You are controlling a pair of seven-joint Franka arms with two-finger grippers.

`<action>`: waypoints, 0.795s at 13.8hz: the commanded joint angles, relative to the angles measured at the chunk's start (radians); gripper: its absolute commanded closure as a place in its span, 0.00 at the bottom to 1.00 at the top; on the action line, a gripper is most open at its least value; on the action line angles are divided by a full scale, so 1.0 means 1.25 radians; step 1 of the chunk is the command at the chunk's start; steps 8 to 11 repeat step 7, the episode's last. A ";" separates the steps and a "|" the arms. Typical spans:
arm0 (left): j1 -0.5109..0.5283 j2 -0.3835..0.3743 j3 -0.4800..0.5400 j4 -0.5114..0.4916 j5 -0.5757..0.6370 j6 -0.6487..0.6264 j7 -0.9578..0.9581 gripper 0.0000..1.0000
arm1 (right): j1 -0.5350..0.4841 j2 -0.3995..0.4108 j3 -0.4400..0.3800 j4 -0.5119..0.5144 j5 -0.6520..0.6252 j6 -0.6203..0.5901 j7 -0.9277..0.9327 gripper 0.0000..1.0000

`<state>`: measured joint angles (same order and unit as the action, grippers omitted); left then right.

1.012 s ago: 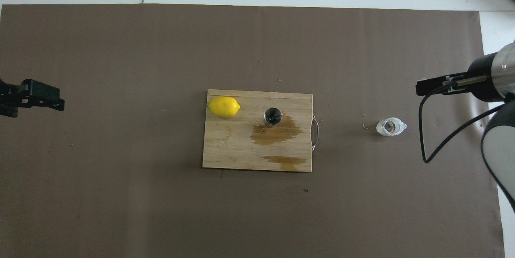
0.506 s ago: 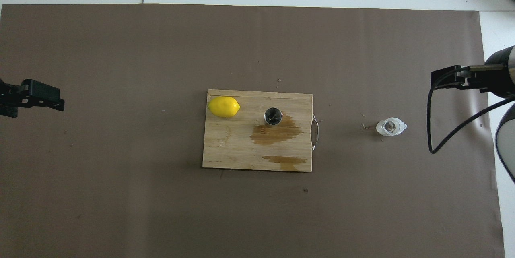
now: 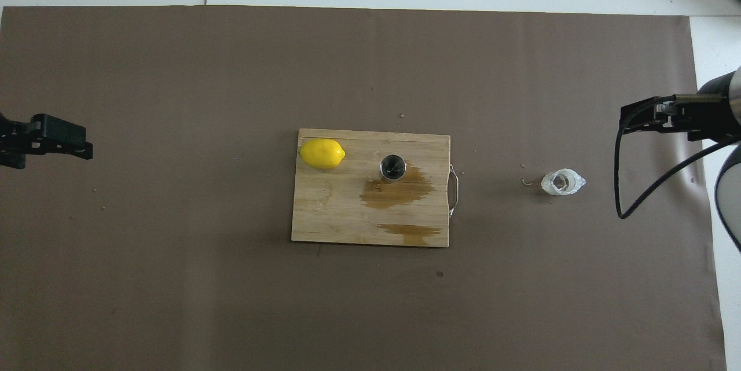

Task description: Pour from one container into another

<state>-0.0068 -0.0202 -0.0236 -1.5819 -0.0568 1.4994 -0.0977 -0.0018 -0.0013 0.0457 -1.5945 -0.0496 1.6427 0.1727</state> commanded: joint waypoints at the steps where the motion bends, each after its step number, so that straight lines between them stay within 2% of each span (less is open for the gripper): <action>1: 0.007 -0.007 -0.002 -0.006 -0.010 -0.007 0.002 0.00 | -0.007 -0.012 0.008 -0.013 0.021 -0.011 0.008 0.00; 11: 0.007 -0.006 -0.002 -0.006 -0.010 -0.007 0.002 0.00 | -0.001 -0.023 0.008 -0.035 0.023 -0.015 0.004 0.00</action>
